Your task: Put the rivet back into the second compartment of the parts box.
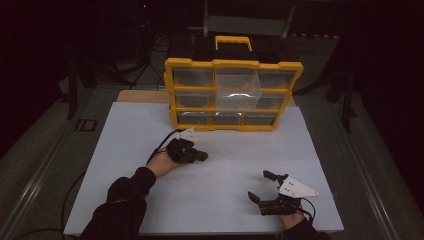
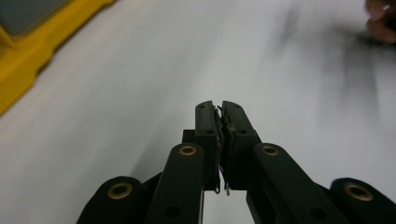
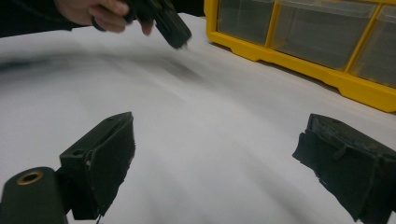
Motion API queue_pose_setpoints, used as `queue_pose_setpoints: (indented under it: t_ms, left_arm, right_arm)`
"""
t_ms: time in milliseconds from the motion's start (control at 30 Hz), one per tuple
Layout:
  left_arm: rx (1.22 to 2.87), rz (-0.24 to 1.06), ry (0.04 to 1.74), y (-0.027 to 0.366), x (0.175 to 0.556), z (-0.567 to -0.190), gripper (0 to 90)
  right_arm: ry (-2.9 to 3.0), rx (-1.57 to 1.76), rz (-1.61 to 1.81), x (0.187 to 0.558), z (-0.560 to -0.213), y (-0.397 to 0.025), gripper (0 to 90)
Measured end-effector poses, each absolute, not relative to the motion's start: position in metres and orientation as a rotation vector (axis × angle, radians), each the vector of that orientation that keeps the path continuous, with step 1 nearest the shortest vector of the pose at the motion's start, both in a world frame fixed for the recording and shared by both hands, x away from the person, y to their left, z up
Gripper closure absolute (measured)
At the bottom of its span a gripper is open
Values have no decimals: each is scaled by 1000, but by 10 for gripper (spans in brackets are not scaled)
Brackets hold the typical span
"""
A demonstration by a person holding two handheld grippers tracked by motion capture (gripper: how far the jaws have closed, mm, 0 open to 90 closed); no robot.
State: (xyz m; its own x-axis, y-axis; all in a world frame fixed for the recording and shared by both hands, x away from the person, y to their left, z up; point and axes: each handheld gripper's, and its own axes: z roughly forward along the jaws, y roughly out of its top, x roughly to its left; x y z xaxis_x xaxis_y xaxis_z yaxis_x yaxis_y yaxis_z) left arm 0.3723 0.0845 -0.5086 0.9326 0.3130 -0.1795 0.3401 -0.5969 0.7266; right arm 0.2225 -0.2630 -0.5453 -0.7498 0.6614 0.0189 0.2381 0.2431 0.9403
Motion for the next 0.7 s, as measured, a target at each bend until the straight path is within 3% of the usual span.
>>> queue_pose_setpoints:
  t_ms: [700]
  left_arm:
    - [2142,44,386,124,375,-420,851]
  right_arm:
    - [2141,825,1512,223,-546,-263,97]
